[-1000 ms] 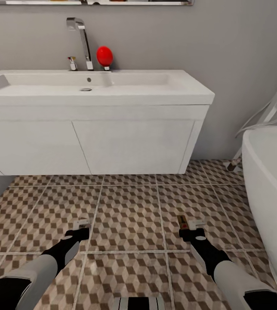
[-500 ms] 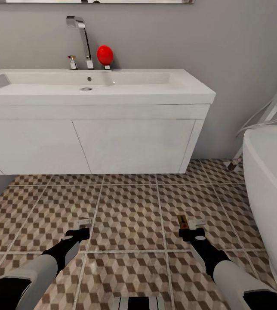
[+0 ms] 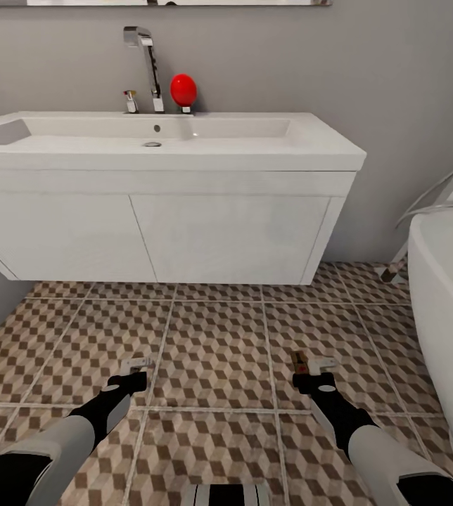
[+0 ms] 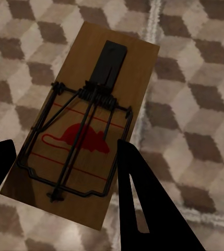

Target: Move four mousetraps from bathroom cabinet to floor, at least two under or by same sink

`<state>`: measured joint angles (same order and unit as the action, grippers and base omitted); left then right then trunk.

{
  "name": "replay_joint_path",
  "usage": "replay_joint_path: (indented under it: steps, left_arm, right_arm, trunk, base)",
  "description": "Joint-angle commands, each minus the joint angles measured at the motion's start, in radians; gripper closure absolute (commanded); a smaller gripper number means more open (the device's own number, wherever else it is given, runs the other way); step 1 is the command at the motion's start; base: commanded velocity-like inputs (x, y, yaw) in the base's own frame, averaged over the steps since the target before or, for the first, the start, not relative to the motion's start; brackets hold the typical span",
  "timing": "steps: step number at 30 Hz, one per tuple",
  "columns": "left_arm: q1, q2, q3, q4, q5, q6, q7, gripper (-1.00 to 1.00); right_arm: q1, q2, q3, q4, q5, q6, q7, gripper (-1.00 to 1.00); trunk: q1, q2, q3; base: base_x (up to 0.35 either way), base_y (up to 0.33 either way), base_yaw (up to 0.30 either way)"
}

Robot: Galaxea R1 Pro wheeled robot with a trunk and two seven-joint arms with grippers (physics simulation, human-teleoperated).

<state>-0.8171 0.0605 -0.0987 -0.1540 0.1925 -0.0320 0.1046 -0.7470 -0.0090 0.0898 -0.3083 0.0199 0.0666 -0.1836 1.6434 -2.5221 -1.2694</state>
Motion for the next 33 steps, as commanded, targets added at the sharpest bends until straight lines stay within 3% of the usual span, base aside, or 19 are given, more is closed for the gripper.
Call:
replay_joint_path:
  steps: [1, 15, 20, 33]
  left_arm:
    - [0.0, 0.0, -0.009, 0.001, 0.01, -0.003, 0.004, 1.0]
    - [0.0, -0.003, -0.009, 0.001, 0.01, -0.003, 0.004, 1.0]
    - [0.0, -0.003, -0.009, 0.001, 0.009, -0.003, 0.004, 1.0]
    - [0.0, -0.005, -0.01, 0.001, 0.005, -0.003, 0.005, 1.0]
  right_arm:
    - [0.0, -0.001, 0.008, -0.002, 0.002, 0.006, -0.006, 1.0]
    - [0.0, 0.0, 0.007, -0.003, 0.001, 0.01, -0.006, 1.0]
    - [0.0, 0.0, 0.009, -0.004, 0.002, 0.01, -0.006, 1.0]
    - [0.0, 0.002, 0.012, -0.014, 0.009, 0.015, -0.007, 1.0]
  trunk:
    - [0.0, 0.0, -0.001]
    - [0.0, 0.0, -0.001]
    - [0.002, -0.001, -0.02]
    - [0.002, -0.001, -0.02]
  base:
    - [0.0, 0.0, 0.003]
    - [0.0, 0.0, -0.03]
    - [0.0, 0.0, 0.0]
    - [0.0, 0.0, 0.0]
